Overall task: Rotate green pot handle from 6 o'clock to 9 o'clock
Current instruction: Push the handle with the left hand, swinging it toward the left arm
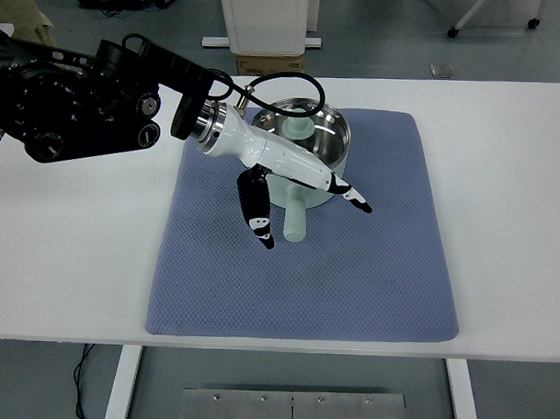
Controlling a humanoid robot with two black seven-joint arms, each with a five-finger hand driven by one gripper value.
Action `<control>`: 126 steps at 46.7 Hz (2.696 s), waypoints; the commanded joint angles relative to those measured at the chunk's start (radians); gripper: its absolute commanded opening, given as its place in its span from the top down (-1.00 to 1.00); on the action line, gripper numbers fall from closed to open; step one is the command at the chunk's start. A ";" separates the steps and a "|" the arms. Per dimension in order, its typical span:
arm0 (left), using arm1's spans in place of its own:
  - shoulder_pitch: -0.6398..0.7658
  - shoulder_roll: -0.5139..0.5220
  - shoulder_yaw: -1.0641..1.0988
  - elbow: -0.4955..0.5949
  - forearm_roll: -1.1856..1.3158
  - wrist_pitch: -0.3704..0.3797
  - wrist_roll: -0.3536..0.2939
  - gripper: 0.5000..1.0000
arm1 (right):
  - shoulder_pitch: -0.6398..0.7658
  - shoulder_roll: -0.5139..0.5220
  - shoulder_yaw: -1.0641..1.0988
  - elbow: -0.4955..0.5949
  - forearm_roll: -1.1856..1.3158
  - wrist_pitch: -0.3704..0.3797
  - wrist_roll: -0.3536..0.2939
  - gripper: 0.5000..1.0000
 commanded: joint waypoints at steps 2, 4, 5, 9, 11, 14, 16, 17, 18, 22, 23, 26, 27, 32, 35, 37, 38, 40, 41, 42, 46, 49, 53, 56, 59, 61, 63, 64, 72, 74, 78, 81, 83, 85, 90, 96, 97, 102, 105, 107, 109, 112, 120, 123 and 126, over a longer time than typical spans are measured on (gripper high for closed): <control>-0.012 -0.020 0.028 -0.001 0.013 -0.016 0.028 -1.00 | 0.000 0.000 0.000 -0.001 0.000 0.000 0.000 -1.00; -0.013 -0.025 0.042 -0.001 0.016 -0.024 0.029 -1.00 | 0.000 0.000 0.000 0.000 0.000 0.000 0.000 -1.00; -0.014 -0.027 0.045 -0.001 0.019 -0.029 0.029 -1.00 | 0.000 0.000 0.000 0.000 0.000 0.000 0.000 -1.00; -0.020 -0.030 0.057 -0.001 0.043 -0.038 0.029 -1.00 | 0.000 0.000 0.000 -0.001 0.000 0.000 0.000 -1.00; -0.020 -0.037 0.063 -0.001 0.065 -0.049 0.031 -1.00 | 0.000 0.000 0.000 0.000 0.000 0.000 0.000 -1.00; -0.020 -0.040 0.063 -0.001 0.094 -0.053 0.031 -1.00 | 0.000 0.000 0.000 0.000 0.000 0.000 0.000 -1.00; -0.020 -0.040 0.065 -0.001 0.108 -0.053 0.031 -1.00 | 0.000 0.000 0.000 0.000 0.000 0.000 0.000 -1.00; -0.020 -0.040 0.065 -0.001 0.112 -0.053 0.031 -1.00 | 0.000 0.000 0.000 0.000 0.000 0.000 0.000 -1.00; -0.021 -0.040 0.065 -0.001 0.117 -0.053 0.031 -1.00 | 0.000 0.000 0.000 0.000 0.000 0.000 0.000 -1.00; -0.021 -0.042 0.065 -0.001 0.129 -0.053 0.031 -1.00 | 0.000 0.000 0.000 0.000 0.000 0.000 0.000 -1.00; -0.021 -0.043 0.065 -0.001 0.132 -0.053 0.031 -1.00 | 0.000 0.000 0.000 0.000 0.000 0.000 0.000 -1.00; -0.021 -0.051 0.065 -0.001 0.142 -0.053 0.031 -1.00 | 0.000 0.000 0.000 0.000 0.000 0.000 0.000 -1.00; -0.021 -0.054 0.065 -0.001 0.143 -0.053 0.032 -1.00 | 0.000 0.000 0.000 0.000 0.000 0.000 0.000 -1.00; -0.021 -0.060 0.065 0.000 0.143 -0.053 0.032 -1.00 | 0.000 0.000 0.000 0.000 0.000 0.000 0.000 -1.00; -0.021 -0.071 0.065 0.003 0.145 -0.053 0.032 -1.00 | 0.000 0.000 0.000 -0.001 0.000 0.000 0.000 -1.00; -0.020 -0.076 0.066 0.005 0.152 -0.052 0.034 -1.00 | 0.000 0.000 0.000 0.000 0.000 0.000 0.000 -1.00; -0.020 -0.079 0.066 0.006 0.158 -0.052 0.035 -1.00 | 0.000 0.000 0.000 0.000 0.000 0.000 0.000 -1.00; -0.018 -0.082 0.071 0.008 0.174 -0.052 0.048 -1.00 | 0.000 0.000 0.000 0.000 0.000 0.000 0.000 -1.00; -0.018 -0.086 0.073 0.008 0.180 -0.052 0.054 -1.00 | 0.000 0.000 0.000 0.000 0.000 0.000 0.000 -1.00; -0.015 -0.091 0.073 0.008 0.183 -0.052 0.060 -1.00 | 0.000 0.000 0.000 -0.001 0.000 0.000 0.000 -1.00; -0.009 -0.100 0.073 0.015 0.194 -0.050 0.086 -1.00 | 0.000 0.000 0.000 0.000 0.000 0.000 0.000 -1.00; -0.007 -0.108 0.074 0.020 0.204 -0.050 0.091 -1.00 | 0.000 0.000 0.000 0.000 0.000 0.000 0.000 -1.00; -0.004 -0.112 0.076 0.020 0.221 -0.050 0.091 -1.00 | 0.000 0.000 0.000 0.000 0.000 0.000 0.000 -1.00; -0.004 -0.112 0.076 0.020 0.234 -0.050 0.091 -1.00 | 0.000 0.000 0.000 -0.001 0.000 0.000 0.000 -1.00; -0.004 -0.112 0.076 0.020 0.258 -0.052 0.091 -1.00 | 0.000 0.000 0.000 0.000 0.000 0.000 0.000 -1.00; -0.006 -0.111 0.076 0.020 0.276 -0.053 0.091 -1.00 | 0.000 0.000 0.000 0.000 0.000 0.000 0.000 -1.00; -0.009 -0.109 0.076 0.018 0.299 -0.055 0.091 -1.00 | 0.000 0.000 0.000 0.000 0.000 0.000 0.000 -1.00; -0.010 -0.108 0.077 0.018 0.309 -0.056 0.091 -1.00 | 0.000 0.000 0.000 0.000 0.000 0.000 0.000 -1.00; -0.035 -0.099 0.100 0.012 0.384 -0.087 0.091 -1.00 | 0.000 0.000 0.000 0.000 0.000 0.000 0.000 -1.00; -0.038 -0.097 0.103 0.011 0.398 -0.090 0.091 -1.00 | 0.000 0.000 0.000 0.000 0.000 0.000 0.000 -1.00; -0.050 -0.097 0.120 0.006 0.427 -0.092 0.091 -1.00 | 0.000 0.000 0.000 0.000 0.000 0.000 0.000 -1.00; -0.053 -0.096 0.129 0.006 0.444 -0.092 0.091 -1.00 | 0.000 0.000 0.000 0.000 0.000 0.000 0.000 -1.00; -0.056 -0.096 0.131 0.006 0.450 -0.093 0.091 -1.00 | 0.000 0.000 0.000 0.000 0.000 0.000 0.000 -1.00; -0.061 -0.096 0.135 0.008 0.456 -0.096 0.091 -1.00 | 0.000 0.000 0.000 0.000 0.000 0.000 0.000 -1.00; -0.070 -0.096 0.149 0.006 0.477 -0.105 0.091 -1.00 | 0.000 0.000 0.000 -0.001 0.000 0.000 0.000 -1.00; -0.084 -0.094 0.165 0.006 0.507 -0.113 0.097 -1.00 | 0.000 0.000 0.000 0.000 0.000 0.000 0.000 -1.00; -0.084 -0.094 0.168 0.008 0.511 -0.115 0.100 -1.00 | 0.000 0.000 0.000 0.000 0.000 0.000 0.000 -1.00; -0.095 -0.094 0.188 0.006 0.537 -0.119 0.120 -1.00 | 0.000 0.000 0.000 0.000 0.000 0.000 0.000 -1.00; -0.101 -0.093 0.203 0.008 0.553 -0.119 0.126 -1.00 | 0.000 0.000 0.000 0.000 0.000 0.000 0.000 -1.00; -0.102 -0.093 0.209 0.008 0.562 -0.119 0.126 -1.00 | 0.000 0.000 0.000 0.000 0.000 0.000 0.000 -1.00; -0.107 -0.093 0.214 0.008 0.571 -0.119 0.126 -1.00 | 0.000 0.000 0.000 0.000 0.000 0.000 0.000 -1.00; -0.112 -0.093 0.227 0.008 0.585 -0.119 0.134 -1.00 | 0.000 0.000 0.000 0.000 0.000 0.000 0.000 -1.00; -0.112 -0.094 0.258 0.009 0.593 -0.119 0.169 -1.00 | 0.000 0.000 0.000 -0.001 0.000 0.000 0.000 -1.00; -0.112 -0.096 0.269 0.009 0.597 -0.119 0.177 -1.00 | 0.000 0.000 0.000 0.000 0.000 0.000 0.000 -1.00; -0.113 -0.096 0.278 0.009 0.622 -0.119 0.177 -1.00 | 0.000 0.000 0.000 0.000 0.000 0.000 0.000 -1.00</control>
